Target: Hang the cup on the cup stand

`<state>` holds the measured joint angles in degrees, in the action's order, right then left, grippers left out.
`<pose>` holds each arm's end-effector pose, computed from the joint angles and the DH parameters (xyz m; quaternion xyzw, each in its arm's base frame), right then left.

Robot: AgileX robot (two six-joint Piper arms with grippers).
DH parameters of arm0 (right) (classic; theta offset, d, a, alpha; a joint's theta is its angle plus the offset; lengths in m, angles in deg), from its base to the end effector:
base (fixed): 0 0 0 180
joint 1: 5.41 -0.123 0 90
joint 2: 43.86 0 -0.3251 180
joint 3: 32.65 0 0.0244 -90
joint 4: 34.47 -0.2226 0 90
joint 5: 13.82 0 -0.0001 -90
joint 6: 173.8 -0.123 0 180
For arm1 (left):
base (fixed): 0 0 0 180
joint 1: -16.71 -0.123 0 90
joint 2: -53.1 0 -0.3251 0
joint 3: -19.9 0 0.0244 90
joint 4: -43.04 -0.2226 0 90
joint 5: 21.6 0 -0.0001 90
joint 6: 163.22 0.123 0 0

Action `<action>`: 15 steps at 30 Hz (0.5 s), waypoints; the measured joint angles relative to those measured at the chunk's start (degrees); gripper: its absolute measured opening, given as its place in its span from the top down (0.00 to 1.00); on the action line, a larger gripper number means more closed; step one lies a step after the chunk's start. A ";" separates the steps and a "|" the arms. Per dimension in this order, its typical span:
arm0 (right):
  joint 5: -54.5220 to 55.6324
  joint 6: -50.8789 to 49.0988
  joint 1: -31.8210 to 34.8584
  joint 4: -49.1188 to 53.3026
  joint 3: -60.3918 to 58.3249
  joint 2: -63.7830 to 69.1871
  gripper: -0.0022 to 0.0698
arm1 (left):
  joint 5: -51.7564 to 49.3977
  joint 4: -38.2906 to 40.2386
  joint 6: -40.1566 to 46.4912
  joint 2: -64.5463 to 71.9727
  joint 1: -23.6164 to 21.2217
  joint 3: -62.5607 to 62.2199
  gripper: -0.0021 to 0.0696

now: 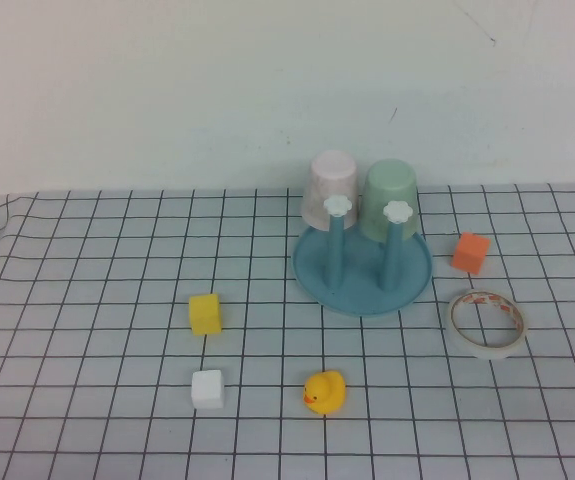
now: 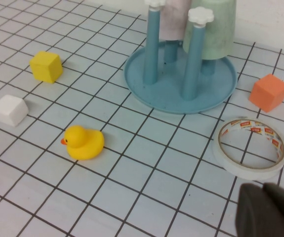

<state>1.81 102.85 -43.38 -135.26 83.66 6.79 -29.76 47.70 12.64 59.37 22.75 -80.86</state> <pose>0.1084 0.0434 0.2504 -0.1769 0.8307 0.0805 0.5216 0.0193 -0.0035 0.1923 -0.0133 0.7291 -0.0923 0.6780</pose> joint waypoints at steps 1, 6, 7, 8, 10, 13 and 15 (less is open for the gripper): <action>0.00 0.00 0.00 0.00 0.00 0.00 0.97 | -2.39 0.00 0.97 0.00 0.00 0.00 0.97; 0.00 0.00 0.00 0.00 0.00 0.00 0.97 | -9.14 0.10 5.19 -0.05 0.00 0.00 0.97; 0.00 0.00 0.00 0.00 0.00 0.00 0.97 | -9.36 0.11 5.92 -0.05 -0.11 0.00 0.97; 0.00 0.00 0.00 0.00 0.00 0.00 0.97 | -9.39 0.23 6.55 -0.05 -0.09 0.00 0.97; 0.00 0.00 0.00 0.00 0.00 0.00 0.97 | -9.49 0.23 7.49 -0.05 -0.46 0.00 0.97; 0.00 0.00 0.00 0.00 0.00 0.00 0.97 | -9.49 0.33 8.18 -0.05 -0.57 0.00 0.97; 0.00 0.00 0.00 0.00 0.00 0.00 0.97 | -9.60 0.36 8.30 -0.13 -0.57 0.00 0.97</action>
<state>1.81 102.85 -43.38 -135.26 83.66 6.79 -39.37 48.06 20.94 59.24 22.18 -80.86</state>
